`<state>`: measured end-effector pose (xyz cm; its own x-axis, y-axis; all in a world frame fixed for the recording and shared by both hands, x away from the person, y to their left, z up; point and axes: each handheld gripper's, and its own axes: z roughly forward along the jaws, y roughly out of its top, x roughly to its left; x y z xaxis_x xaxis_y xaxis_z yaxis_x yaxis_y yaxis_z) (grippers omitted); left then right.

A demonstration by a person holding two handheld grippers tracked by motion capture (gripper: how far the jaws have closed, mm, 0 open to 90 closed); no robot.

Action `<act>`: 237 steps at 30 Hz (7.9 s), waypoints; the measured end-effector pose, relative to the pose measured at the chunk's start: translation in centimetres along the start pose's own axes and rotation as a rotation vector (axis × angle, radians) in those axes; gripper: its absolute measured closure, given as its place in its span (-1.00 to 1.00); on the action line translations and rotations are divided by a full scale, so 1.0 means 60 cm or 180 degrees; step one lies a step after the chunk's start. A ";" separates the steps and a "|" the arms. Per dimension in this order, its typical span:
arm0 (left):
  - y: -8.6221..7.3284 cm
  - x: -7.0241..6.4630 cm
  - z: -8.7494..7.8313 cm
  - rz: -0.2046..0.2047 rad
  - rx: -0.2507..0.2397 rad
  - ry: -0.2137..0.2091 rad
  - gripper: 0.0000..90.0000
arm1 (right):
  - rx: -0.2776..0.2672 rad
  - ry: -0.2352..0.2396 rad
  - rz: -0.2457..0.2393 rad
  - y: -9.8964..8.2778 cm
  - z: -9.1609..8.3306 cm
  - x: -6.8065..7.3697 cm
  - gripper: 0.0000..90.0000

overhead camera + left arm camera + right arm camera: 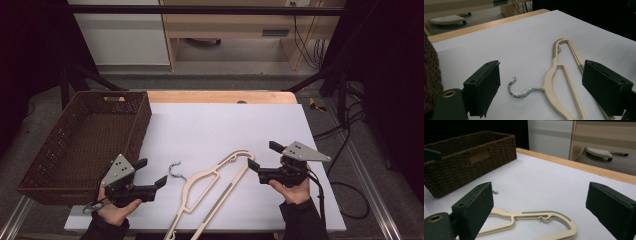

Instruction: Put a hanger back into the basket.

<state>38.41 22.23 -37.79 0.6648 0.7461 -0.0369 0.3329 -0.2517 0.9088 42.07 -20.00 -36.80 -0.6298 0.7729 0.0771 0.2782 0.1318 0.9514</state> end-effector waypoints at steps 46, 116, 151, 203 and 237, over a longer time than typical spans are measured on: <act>-0.112 -0.007 0.021 -0.0008 0.0472 -0.0230 -0.73 | 0.1822 0.0673 -0.0377 -0.065 0.355 0.194 0.60; -0.041 -0.065 0.151 -0.0943 0.0803 -0.0828 0.77 | 0.0918 0.0823 -0.0369 0.010 0.206 0.168 0.96; 0.122 -0.023 0.004 -0.0003 0.0207 -0.0521 0.91 | -0.0022 -0.0102 0.0089 -0.042 -0.057 -0.014 -0.83; 0.110 0.371 -0.144 -0.0038 0.0328 0.0620 0.91 | 0.0041 -0.0446 0.0224 -0.059 -0.067 -0.059 -0.93; -0.003 0.404 -0.083 -0.0450 0.0998 0.0848 0.72 | 0.0080 -0.0348 0.0151 -0.044 -0.036 -0.043 -0.92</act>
<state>51.13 43.40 -36.76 0.4160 0.9093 -0.0059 0.6225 -0.2801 0.7308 41.39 -23.71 -38.87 -0.5330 0.8416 0.0875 0.3249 0.1081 0.9396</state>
